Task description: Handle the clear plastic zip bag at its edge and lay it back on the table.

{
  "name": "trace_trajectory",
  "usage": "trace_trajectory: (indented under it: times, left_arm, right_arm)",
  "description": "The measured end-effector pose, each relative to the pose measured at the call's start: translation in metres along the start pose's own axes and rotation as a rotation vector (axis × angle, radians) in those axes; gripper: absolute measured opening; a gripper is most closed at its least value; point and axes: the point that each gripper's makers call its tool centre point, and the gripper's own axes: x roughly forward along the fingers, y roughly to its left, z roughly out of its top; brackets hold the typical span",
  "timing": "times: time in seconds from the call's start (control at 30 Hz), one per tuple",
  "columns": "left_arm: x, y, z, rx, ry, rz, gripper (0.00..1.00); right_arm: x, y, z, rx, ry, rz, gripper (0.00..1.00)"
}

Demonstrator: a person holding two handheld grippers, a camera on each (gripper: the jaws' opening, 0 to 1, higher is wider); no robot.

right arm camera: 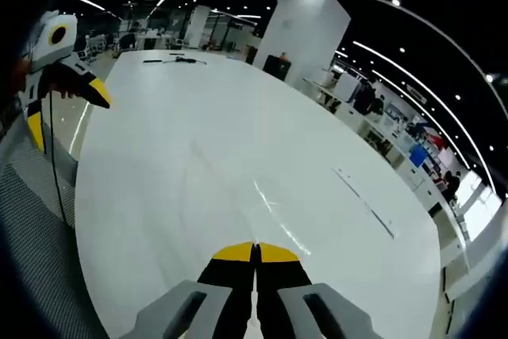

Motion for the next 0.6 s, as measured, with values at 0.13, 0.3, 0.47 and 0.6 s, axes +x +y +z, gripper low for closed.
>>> trace_trajectory:
  times: [0.13,0.3,0.47,0.6]
  left_arm:
    - [-0.001,-0.003,-0.004,-0.019,-0.015,-0.004,0.64]
    - [0.0,-0.006,-0.01,-0.021,-0.008,0.004,0.66]
    - [0.003,-0.006,-0.019,-0.013,0.007,0.004,0.67]
    - [0.006,-0.01,-0.023,-0.002,0.021,-0.003,0.67]
  right_arm:
    - [0.009,0.002,-0.002,-0.024,-0.005,0.0,0.0]
    - [0.02,0.005,-0.006,-0.043,0.0,-0.001,0.0]
    - [0.028,0.011,-0.01,-0.08,0.002,0.014,0.0]
    - [0.034,0.019,-0.018,-0.099,0.017,0.039,0.0]
